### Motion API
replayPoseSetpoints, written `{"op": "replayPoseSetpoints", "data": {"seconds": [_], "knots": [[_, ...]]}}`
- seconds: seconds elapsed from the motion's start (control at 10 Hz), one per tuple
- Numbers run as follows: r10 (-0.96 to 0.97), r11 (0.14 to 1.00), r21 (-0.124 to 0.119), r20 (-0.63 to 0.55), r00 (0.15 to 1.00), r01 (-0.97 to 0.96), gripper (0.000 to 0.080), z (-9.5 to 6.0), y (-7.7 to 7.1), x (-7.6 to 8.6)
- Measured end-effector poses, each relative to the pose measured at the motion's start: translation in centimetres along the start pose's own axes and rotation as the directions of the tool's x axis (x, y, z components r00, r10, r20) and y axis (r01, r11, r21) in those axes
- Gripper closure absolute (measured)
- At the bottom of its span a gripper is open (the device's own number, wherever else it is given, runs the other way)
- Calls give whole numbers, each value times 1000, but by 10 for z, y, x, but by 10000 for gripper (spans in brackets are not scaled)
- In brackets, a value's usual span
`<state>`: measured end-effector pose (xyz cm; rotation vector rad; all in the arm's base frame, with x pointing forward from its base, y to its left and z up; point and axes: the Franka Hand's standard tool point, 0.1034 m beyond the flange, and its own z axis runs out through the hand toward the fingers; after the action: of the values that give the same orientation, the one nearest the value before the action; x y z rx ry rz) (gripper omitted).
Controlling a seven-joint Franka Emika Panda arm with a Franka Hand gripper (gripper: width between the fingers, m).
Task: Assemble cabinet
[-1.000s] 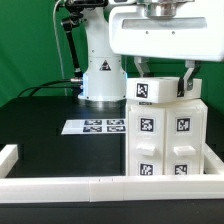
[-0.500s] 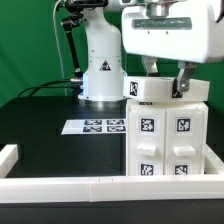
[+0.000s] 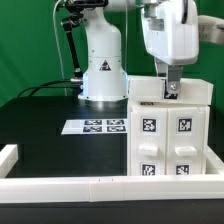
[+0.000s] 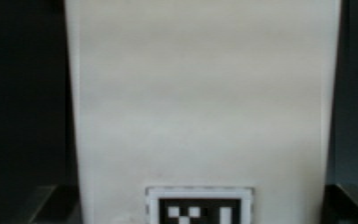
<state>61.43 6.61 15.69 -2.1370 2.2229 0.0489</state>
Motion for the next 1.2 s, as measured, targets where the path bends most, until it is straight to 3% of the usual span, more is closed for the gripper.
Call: {"op": "replayPoseSetpoints", "data": {"seconds": [0.4,1.1,1.2], "knots": [[318,948,-18,57,947,-317,239,0,0,-2],[446,895,-48,145,883,-444,239,0,-2,-10],[440,898,-50,149,885,-438,186,1,-2,-12]]}}
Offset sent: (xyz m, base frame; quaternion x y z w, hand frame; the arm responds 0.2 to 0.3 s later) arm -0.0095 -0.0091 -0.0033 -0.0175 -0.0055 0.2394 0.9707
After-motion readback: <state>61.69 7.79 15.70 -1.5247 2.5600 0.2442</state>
